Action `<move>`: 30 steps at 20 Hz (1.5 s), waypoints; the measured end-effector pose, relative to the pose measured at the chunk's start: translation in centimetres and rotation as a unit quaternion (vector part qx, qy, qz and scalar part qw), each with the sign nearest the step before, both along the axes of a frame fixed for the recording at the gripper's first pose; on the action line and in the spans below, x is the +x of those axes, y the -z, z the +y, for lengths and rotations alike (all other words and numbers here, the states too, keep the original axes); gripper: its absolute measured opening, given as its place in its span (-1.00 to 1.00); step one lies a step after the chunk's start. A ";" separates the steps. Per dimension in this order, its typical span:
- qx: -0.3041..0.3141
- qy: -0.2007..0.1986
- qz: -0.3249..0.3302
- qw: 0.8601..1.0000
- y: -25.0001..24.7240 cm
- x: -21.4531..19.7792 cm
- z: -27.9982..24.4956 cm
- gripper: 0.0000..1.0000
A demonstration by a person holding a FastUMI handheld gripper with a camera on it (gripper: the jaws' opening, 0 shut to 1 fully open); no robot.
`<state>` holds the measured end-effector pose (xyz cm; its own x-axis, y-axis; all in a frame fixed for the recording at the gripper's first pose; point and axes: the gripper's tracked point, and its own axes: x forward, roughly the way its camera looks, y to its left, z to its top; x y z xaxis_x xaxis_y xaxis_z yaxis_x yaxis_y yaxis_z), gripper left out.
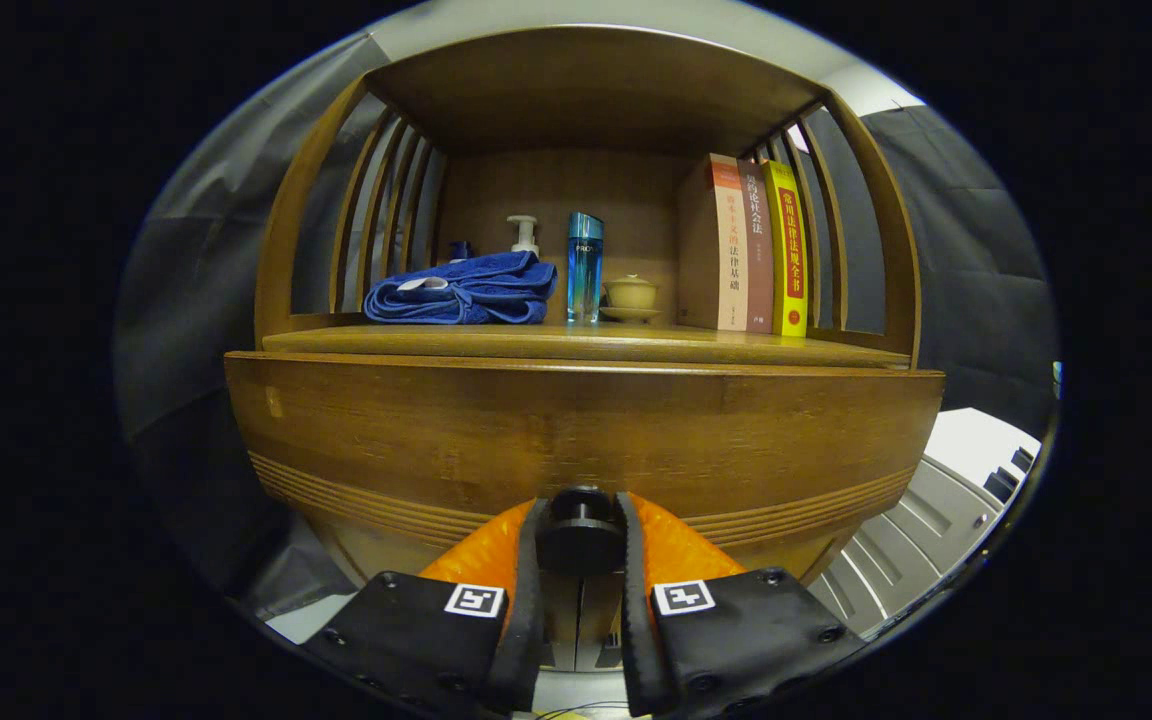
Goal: Pull open the drawer, take out the items inside it, and place them on the countertop above the cabinet.
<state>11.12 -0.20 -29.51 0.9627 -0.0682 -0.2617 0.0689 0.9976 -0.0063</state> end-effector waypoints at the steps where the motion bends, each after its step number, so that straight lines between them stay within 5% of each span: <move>1: 0.000 0.000 0.001 1.000 -0.2 -0.5 0.0 -0.18; 30: 0.007 -0.021 0.031 0.999 -2.3 -12.4 1.3 -0.18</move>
